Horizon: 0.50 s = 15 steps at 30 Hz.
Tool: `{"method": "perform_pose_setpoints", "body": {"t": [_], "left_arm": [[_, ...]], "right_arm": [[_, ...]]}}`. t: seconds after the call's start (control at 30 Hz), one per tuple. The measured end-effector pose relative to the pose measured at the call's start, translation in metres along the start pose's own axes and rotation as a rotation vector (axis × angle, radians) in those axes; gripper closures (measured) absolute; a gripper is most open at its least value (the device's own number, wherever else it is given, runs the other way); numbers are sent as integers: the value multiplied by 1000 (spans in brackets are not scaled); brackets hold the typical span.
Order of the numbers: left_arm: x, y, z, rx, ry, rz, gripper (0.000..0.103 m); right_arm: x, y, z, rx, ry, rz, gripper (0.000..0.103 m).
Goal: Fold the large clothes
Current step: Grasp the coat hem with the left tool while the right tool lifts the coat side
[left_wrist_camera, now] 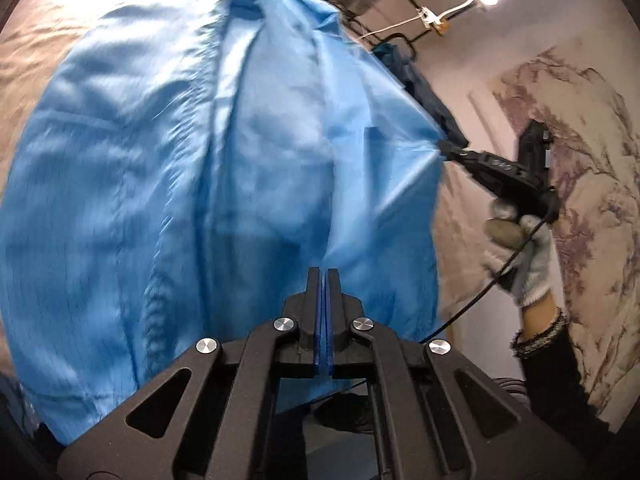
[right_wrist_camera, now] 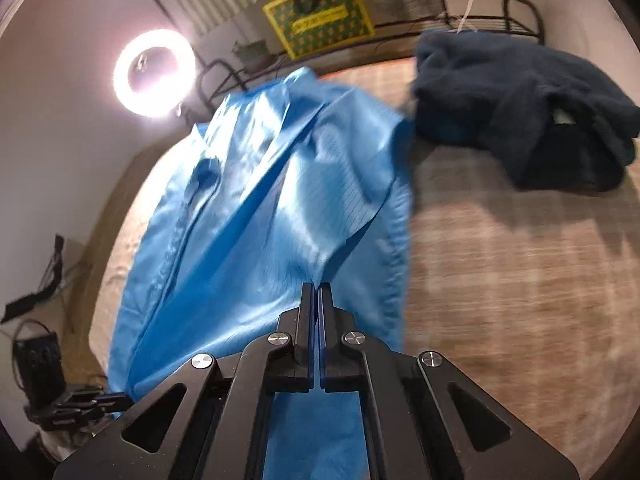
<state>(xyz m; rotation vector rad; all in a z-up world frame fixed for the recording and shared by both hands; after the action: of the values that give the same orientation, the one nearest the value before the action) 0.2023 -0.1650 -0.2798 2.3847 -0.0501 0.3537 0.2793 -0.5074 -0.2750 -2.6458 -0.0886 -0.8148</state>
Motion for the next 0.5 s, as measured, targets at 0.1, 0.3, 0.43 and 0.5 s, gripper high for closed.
{"method": "perform_pose_setpoints", "body": {"t": [0.1,0.3,0.43,0.5], "left_arm": [[-19,-8,14,57,-58,40,103],[-16,20,-9,74,-34,143,103],[0,43,-23,87,1,230,51],[4,50,-17,94,8,262,47]], "right_arm": [[-8,7,12,-18,-52,4,103],[-14,5,11,-154,-110,-99,97],[20,-17,-27,-25,18,-86,97],[37,-28,-35,15,49,-89,94]]}}
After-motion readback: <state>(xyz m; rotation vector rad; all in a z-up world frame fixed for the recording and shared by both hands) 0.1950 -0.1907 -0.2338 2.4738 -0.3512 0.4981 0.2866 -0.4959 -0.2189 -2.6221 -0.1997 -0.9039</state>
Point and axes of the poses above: each gripper's, at about its wrist camera, not at the fingertips, and z roughly the way its jaws point, y to its right, x to its top, the point moved 10 cm from there along z, roughly the way its jaws point, and after that the axes turned 4 degrees about -z, right-handed, at the moved point
